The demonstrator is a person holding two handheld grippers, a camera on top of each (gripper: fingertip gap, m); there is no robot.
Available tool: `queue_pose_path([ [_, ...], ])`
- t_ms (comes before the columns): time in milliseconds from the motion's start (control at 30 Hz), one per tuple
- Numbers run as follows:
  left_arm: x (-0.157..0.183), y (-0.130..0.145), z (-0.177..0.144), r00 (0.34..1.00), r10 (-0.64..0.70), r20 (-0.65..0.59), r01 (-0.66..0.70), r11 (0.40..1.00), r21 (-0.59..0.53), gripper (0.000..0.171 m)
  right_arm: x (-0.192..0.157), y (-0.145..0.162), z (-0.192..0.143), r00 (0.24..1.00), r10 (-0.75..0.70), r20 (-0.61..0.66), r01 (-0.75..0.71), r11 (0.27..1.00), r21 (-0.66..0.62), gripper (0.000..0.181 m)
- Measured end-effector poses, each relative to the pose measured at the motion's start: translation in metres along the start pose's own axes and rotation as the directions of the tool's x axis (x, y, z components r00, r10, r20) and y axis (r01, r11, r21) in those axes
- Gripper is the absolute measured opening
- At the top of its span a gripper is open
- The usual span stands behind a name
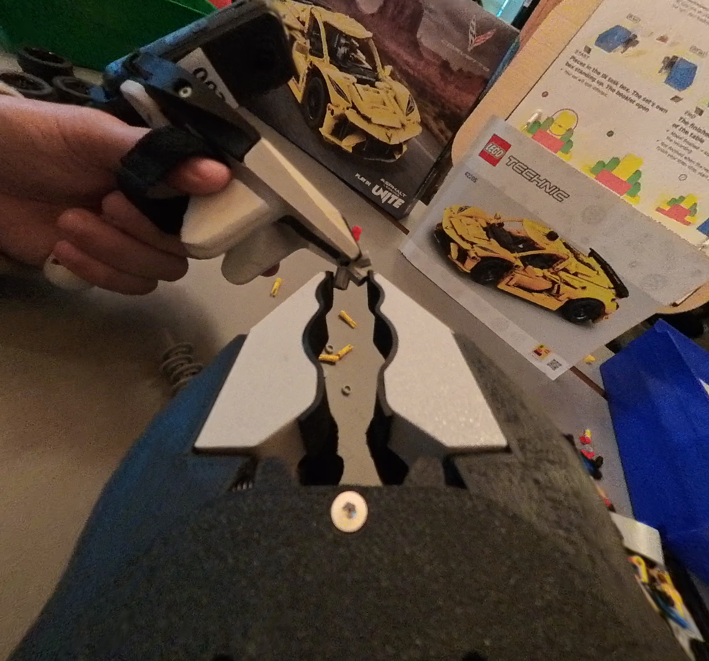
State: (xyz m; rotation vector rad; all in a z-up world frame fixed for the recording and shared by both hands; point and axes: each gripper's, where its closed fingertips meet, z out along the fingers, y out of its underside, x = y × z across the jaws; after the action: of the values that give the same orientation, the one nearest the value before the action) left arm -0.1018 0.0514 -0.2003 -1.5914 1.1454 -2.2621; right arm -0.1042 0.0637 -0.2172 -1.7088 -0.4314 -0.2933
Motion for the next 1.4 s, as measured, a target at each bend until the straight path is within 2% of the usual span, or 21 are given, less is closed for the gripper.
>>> queue_pose_path([
  [100, 0.0, 0.0, -0.001, 0.999, 0.036, 0.017, -0.036, 0.999, -0.012, 0.007, -0.001, -0.001, 0.0, 0.995, 0.095, 0.001, -0.095, 0.995, -0.005, 0.016],
  [200, 0.003, 0.002, -0.002, 0.979, 0.192, 0.067, -0.188, 0.98, -0.06, 0.006, -0.006, -0.006, -0.005, 0.964, 0.239, 0.114, -0.243, 0.97, 0.02, 0.019],
  [300, -0.007, 0.005, -0.006, 0.894, 0.412, 0.176, -0.384, 0.907, -0.174, 0.007, 0.008, -0.02, -0.021, 0.827, 0.462, 0.319, -0.502, 0.863, 0.053, 0.032],
  [333, -0.01, 0.005, -0.007, 0.859, 0.468, 0.208, -0.43, 0.88, -0.203, 0.007, 0.012, -0.019, -0.023, 0.792, 0.496, 0.356, -0.54, 0.841, 0.029, 0.032],
  [433, -0.011, 0.008, -0.005, 0.798, 0.557, 0.227, -0.506, 0.826, -0.249, 0.007, 0.007, -0.014, -0.022, 0.795, 0.445, 0.412, -0.471, 0.881, -0.042, 0.025],
  [533, -0.011, 0.015, -0.001, 0.76, 0.613, 0.214, -0.549, 0.783, -0.294, 0.007, 0.003, -0.018, -0.019, 0.806, 0.42, 0.416, -0.455, 0.89, -0.019, 0.018],
  [667, -0.006, 0.017, 0.0, 0.766, 0.613, 0.194, -0.554, 0.783, -0.284, 0.007, -0.006, -0.015, -0.017, 0.785, 0.418, 0.458, -0.448, 0.893, -0.046, 0.017],
  [867, -0.006, 0.021, 0.002, 0.753, 0.632, 0.18, -0.569, 0.764, -0.303, 0.007, -0.006, -0.013, -0.013, 0.785, 0.425, 0.45, -0.456, 0.889, -0.046, 0.011],
  [1000, -0.009, 0.024, 0.001, 0.711, 0.678, 0.185, -0.599, 0.723, -0.344, 0.007, -0.01, -0.01, -0.013, 0.766, 0.439, 0.47, -0.464, 0.883, -0.068, 0.006],
  [1100, -0.01, 0.026, 0.001, 0.642, 0.745, 0.178, -0.654, 0.654, -0.379, 0.007, -0.01, -0.007, -0.014, 0.715, 0.487, 0.501, -0.512, 0.853, -0.1, 0.003],
  [1200, -0.001, 0.02, 0.003, 0.56, 0.809, 0.181, -0.736, 0.585, -0.339, 0.007, -0.004, -0.015, -0.02, 0.564, 0.588, 0.579, -0.666, 0.739, -0.101, 0.002],
  [1267, 0.006, 0.017, 0.004, 0.572, 0.8, 0.182, -0.744, 0.6, -0.294, 0.007, 0.0, -0.02, -0.024, 0.436, 0.644, 0.629, -0.766, 0.632, -0.117, 0.002],
  [1300, 0.007, 0.018, 0.005, 0.59, 0.788, 0.178, -0.735, 0.615, -0.285, 0.008, 0.001, -0.02, -0.025, 0.402, 0.654, 0.641, -0.787, 0.604, -0.123, 0.002],
  [1333, 0.007, 0.018, 0.006, 0.603, 0.778, 0.178, -0.725, 0.627, -0.284, 0.008, 0.001, -0.02, -0.025, 0.392, 0.66, 0.641, -0.796, 0.593, -0.124, 0.002],
  [1400, 0.003, 0.019, 0.005, 0.614, 0.767, 0.185, -0.71, 0.639, -0.295, 0.007, 0.001, -0.017, -0.023, 0.418, 0.661, 0.623, -0.785, 0.608, -0.119, 0.002],
])
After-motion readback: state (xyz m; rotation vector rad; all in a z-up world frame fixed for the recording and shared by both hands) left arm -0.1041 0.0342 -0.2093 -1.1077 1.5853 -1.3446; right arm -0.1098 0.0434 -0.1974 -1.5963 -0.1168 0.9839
